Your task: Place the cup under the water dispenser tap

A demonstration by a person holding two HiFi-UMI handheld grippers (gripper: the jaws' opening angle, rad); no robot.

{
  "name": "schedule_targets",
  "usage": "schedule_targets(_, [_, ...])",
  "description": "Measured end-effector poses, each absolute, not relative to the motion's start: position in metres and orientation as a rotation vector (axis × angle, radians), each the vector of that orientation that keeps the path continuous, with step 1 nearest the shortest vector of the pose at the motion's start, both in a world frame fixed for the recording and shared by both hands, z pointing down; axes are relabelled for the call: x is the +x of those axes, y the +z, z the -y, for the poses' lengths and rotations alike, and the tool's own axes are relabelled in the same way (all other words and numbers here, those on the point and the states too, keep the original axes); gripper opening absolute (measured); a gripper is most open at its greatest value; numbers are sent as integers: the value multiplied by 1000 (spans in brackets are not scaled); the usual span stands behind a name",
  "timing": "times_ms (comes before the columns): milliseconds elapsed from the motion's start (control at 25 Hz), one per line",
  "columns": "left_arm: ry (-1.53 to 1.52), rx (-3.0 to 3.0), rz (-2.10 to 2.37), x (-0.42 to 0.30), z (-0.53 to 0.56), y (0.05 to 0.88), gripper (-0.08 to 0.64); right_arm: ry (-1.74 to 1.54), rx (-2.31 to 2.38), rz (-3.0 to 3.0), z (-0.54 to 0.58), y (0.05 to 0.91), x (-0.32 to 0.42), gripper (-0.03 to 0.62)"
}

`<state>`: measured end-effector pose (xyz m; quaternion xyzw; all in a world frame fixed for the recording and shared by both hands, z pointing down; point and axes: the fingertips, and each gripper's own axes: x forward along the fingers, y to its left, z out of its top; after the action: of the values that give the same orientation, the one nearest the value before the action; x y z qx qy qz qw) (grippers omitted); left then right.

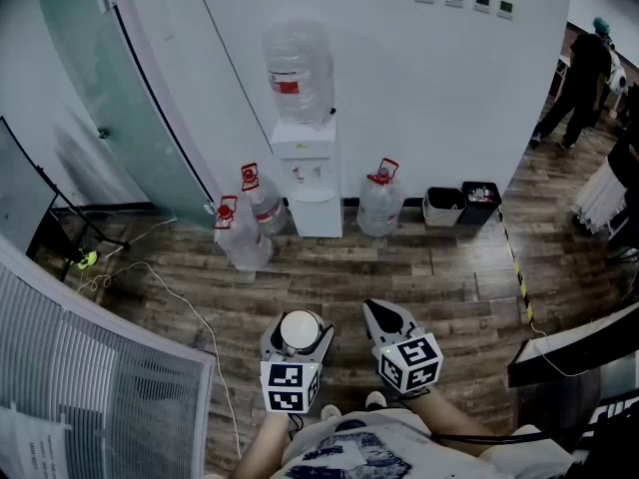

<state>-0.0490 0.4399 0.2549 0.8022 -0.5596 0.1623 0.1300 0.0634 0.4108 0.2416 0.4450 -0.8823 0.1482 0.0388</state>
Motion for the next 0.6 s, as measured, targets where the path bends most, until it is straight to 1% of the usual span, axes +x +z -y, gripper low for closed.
schedule_targets(600, [468, 2293, 1664, -13, -430, 265, 446, 457, 1326, 2721, -400, 251, 104, 18])
